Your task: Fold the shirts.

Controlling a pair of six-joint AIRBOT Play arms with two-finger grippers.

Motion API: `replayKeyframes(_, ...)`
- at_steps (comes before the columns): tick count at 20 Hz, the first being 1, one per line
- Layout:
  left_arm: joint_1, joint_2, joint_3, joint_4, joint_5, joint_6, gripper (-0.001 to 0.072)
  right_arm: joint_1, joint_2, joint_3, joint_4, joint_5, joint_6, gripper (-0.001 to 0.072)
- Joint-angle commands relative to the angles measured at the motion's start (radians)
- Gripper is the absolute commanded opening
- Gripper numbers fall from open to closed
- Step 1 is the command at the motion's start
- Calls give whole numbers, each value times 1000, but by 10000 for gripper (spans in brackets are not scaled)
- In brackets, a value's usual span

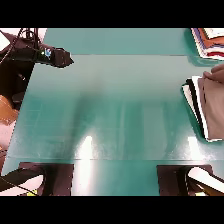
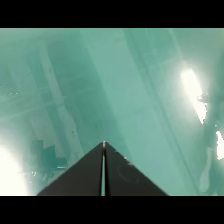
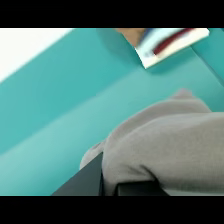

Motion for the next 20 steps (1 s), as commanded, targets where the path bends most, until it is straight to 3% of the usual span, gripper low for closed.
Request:
replayKeyframes(1, 0, -1, 0, 0, -1, 5, 26, -81, 65, -85, -4, 155, 1, 15)
replayKeyframes(4, 0, -1, 0, 0, 0, 8, 26, -154, 155, -275, -74, 232, 0, 15)
replayKeyframes(9, 0, -1, 0, 1, 0, 9, 26, -199, 285, -560, -415, 239, 0, 26)
replayKeyframes(10, 0, -1, 0, 1, 0, 9, 26, -200, 295, -602, -456, 240, 0, 141)
replayKeyframes(12, 0, -1, 0, 1, 0, 9, 26, -201, 300, -649, -521, 240, 1, 642)
replayKeyframes(13, 0, -1, 0, 1, 0, 9, 26, -201, 299, -650, -528, 244, 1, 698)
replayKeyframes(16, 0, -1, 0, 0, 0, 8, 26, -173, 300, -561, -497, 240, 1, 696)
replayKeyframes(20, 0, -1, 0, 1, 2, 8, 26, 2, 299, -417, -248, 222, 2, 696)
